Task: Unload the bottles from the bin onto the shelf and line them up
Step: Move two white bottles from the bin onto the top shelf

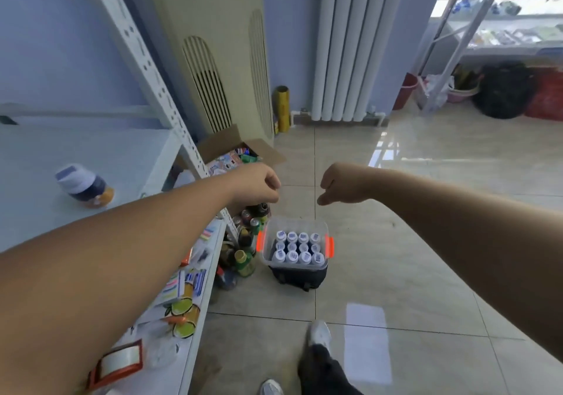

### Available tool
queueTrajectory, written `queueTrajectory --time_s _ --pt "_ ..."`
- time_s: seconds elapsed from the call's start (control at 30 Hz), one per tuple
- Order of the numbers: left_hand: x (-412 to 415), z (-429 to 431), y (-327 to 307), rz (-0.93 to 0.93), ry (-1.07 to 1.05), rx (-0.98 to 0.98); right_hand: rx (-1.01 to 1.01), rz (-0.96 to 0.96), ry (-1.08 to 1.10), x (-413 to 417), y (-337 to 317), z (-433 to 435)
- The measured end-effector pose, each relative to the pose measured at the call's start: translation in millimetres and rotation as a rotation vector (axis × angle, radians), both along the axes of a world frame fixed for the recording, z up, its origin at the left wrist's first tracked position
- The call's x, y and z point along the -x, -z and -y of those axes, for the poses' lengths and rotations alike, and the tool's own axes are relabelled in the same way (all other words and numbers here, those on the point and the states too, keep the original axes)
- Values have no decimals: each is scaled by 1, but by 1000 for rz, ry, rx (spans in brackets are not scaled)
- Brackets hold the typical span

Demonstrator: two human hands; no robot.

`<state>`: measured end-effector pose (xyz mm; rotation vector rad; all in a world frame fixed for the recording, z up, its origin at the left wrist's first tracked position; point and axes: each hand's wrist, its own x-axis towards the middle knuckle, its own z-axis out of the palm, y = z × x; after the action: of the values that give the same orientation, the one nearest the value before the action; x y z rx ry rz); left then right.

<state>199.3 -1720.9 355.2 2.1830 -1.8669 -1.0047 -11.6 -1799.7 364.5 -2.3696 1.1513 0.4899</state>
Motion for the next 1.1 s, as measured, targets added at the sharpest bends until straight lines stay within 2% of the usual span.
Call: queueTrajectory --time_s 0.17,0.33,0.53,0.7,0.9,1.0,1.1 --pt "-13 48 82 -31 -51 -146 -79 -48 -3 -14 82 65" --pt "-30 71 170 -68 -129 -252 -192 -59 71 -25 176 94" --pt "-41 73 287 -123 -162 -406 -298 -81 77 -41 300 89" --pt "-38 71 380 -117 -156 -450 -336 -86 124 -55 391 72" --pt "-25 62 470 -34 -116 -428 -317 -88 206 -75 475 40" --pt "-18 55 498 -18 -111 -427 -232 -122 163 -81 500 28" --pt "-16 49 511 -12 -152 -365 -122 -78 185 -83 512 22"
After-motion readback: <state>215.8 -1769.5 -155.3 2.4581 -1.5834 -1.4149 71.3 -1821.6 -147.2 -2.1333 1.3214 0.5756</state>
